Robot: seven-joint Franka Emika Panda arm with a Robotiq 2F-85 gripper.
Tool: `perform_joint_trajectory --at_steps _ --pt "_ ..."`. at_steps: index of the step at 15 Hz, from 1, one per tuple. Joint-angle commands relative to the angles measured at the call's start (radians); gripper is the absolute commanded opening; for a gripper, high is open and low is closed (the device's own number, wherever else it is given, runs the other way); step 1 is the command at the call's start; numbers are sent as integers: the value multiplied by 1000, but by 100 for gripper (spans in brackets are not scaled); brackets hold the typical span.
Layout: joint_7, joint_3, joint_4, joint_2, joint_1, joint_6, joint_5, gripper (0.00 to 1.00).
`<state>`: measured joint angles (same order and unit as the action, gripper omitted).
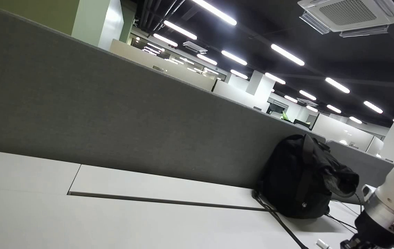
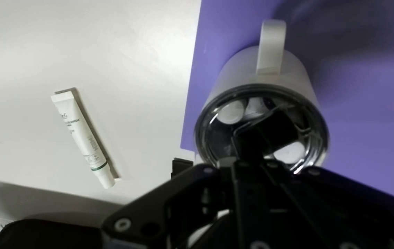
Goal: Move the object in the cup
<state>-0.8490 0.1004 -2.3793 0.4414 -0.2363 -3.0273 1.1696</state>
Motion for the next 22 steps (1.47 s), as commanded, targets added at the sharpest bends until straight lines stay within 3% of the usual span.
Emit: perform_joint_trajectory --at_steps 1,4,5,7,8,9,12,15,22 --pt "125 -89 -28 31 -81 -21 -139 0" --pt "248 -176 -48 24 -159 -7 -258 0" --pt "359 -123 -69 16 -92 -29 -395 0" --pt "501 -151 -85 3 -101 -20 -559 0" --pt "459 -208 -69 0 -167 8 -507 0" --pt "609 -131 -86 -14 -64 -6 -694 0" --pt "726 -86 -87 -48 -6 2 -856 0" --pt "792 -38 -100 -97 61 -1 -942 0" --pt "880 -21 -115 -214 113 39 -1014 0"
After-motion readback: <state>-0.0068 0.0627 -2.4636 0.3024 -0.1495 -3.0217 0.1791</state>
